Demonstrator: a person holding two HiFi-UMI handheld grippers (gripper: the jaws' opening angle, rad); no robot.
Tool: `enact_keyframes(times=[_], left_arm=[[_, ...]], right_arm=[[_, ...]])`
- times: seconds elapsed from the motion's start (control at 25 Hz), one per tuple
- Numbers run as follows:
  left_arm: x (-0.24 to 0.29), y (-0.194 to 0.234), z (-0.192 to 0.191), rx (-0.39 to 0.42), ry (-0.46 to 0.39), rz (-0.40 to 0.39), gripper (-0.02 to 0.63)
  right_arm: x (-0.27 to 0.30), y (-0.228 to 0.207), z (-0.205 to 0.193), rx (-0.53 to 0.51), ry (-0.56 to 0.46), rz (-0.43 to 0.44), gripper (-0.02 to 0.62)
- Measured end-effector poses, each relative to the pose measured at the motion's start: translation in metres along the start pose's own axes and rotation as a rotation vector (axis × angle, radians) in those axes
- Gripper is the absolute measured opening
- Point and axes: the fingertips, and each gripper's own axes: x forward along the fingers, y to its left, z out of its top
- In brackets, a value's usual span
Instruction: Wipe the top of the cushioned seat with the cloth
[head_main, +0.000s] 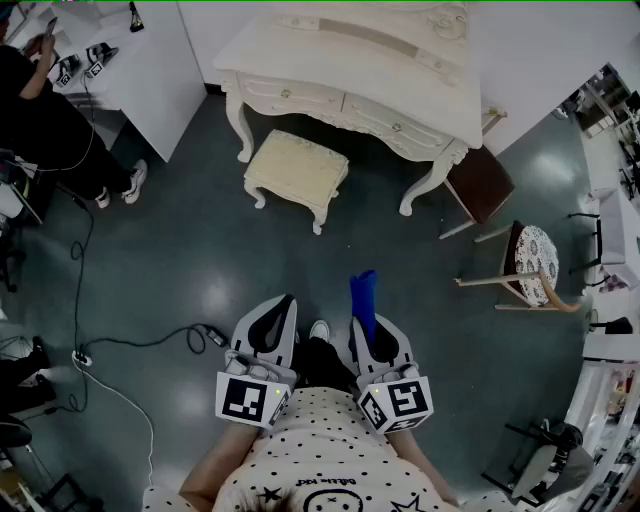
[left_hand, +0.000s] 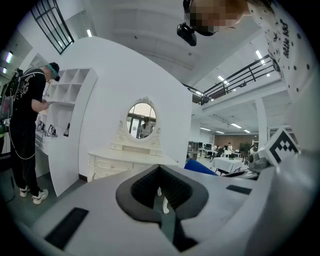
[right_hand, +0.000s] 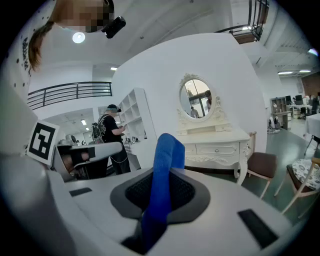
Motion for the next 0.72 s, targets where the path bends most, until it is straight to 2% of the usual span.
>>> enact_keyframes(times=[0.72], left_arm=[[-0.005, 0.010, 0.004, 0.000, -0.006, 0.036, -0.003]], right_arm=[[0.009, 0.007, 0.003, -0.009, 0.004, 0.034, 0.061]])
